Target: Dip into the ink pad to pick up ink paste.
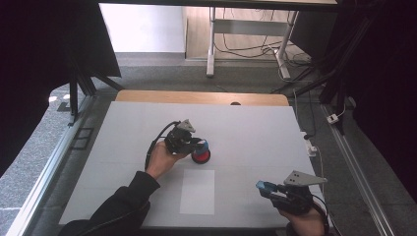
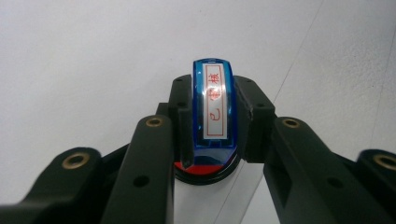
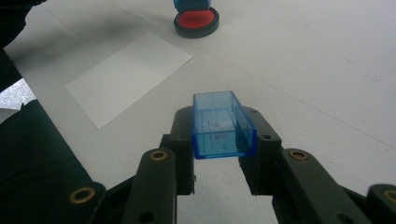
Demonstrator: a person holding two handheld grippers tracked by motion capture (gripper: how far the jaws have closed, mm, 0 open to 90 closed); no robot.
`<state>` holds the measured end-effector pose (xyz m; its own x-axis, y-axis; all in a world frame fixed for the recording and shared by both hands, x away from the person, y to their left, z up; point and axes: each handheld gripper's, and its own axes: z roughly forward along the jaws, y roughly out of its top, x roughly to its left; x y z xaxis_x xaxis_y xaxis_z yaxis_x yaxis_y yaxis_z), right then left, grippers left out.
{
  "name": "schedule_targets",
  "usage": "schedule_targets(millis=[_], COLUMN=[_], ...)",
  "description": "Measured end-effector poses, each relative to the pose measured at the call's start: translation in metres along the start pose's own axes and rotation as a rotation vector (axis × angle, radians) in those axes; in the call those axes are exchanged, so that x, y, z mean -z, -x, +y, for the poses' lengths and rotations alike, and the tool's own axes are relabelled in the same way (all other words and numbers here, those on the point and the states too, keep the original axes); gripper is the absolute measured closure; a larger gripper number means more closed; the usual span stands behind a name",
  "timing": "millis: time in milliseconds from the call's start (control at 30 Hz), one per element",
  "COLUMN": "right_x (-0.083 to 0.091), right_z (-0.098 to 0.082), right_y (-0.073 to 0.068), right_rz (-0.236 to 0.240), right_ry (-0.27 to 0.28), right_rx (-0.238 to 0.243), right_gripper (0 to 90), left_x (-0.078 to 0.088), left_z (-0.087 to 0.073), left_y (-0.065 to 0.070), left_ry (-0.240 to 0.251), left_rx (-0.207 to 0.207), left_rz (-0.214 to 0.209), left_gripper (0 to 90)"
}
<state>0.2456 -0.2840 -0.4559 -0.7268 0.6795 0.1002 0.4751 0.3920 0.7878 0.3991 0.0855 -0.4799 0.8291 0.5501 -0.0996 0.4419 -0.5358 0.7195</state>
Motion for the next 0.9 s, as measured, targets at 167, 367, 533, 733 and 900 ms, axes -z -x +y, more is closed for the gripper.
schedule_targets(millis=[167,367,533,733,900], right_x=[0.0002,0.0002,-0.0001,-0.0002,-0.0003], right_z=[0.0001,0.0000,0.0000,0.0000,0.0000], right_y=[0.0001,0.0001,0.0000,0.0000,0.0001], right_rz=[0.000,0.001,0.002,0.001,0.001], right_ry=[-0.002,-0.001,0.000,-0.002,-0.002], right_rx=[0.001,0.001,-0.001,0.000,-0.002], right_gripper=[69.1,69.1,69.1,69.1,69.1], left_x=[-0.0033,-0.0077,-0.0084,-0.0093,-0.0097], left_z=[-0.0012,-0.0030,-0.0038,-0.0036,-0.0017], left_y=[0.0004,0.0000,-0.0020,-0.0003,0.0047], left_ry=[-0.015,-0.033,-0.044,-0.049,-0.068], left_rx=[0.003,0.006,0.028,0.028,0.001], left_rz=[-0.001,0.007,0.005,0.010,0.034], left_gripper=[70.9,70.9,71.0,71.2,71.4])
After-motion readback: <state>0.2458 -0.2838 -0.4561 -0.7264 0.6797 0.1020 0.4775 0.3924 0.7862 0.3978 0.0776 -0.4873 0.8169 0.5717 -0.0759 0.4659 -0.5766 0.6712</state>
